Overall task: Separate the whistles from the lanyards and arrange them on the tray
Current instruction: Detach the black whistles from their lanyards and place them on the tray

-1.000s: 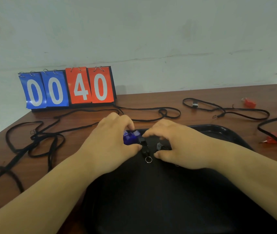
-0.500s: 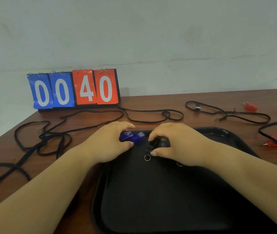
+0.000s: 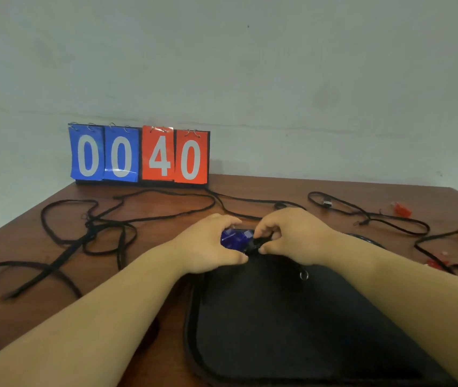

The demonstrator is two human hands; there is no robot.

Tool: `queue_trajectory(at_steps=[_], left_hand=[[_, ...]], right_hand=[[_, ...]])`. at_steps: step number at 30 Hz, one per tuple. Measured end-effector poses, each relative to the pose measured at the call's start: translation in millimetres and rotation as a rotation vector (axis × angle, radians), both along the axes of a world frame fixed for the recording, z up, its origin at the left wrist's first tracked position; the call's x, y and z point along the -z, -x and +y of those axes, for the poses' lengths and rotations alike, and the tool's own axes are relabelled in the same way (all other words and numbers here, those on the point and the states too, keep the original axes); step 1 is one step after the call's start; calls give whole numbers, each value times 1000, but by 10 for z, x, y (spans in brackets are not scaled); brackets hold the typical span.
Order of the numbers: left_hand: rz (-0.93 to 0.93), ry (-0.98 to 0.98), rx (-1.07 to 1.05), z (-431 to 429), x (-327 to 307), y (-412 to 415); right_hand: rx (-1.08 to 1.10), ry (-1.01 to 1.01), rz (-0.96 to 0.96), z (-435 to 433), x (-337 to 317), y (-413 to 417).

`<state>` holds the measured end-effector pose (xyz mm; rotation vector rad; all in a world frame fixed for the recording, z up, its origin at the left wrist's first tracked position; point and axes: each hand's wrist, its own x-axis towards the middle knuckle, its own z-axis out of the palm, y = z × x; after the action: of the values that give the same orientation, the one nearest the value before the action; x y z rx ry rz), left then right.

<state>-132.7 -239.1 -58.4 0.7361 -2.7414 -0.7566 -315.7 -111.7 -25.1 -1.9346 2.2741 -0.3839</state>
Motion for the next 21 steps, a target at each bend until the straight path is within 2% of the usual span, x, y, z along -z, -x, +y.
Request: queue_trajectory(at_steps=[8,11,14,17,21], left_hand=[[44,-11,-84,54,-29,53],[28,-12,-98,87,-61,70],[14,8,-105,112,-78,83],[-5,38,-105,160,-96,95],[-50,90,-101,214,-112,119]], right_hand=[[84,29,-69,-75,7,-49],[133,9,3,9,-99,6],[230,-154,61,158,-230,92],[237,-292,-32,241,-224,109],[203,-236,-199,223,-94,113]])
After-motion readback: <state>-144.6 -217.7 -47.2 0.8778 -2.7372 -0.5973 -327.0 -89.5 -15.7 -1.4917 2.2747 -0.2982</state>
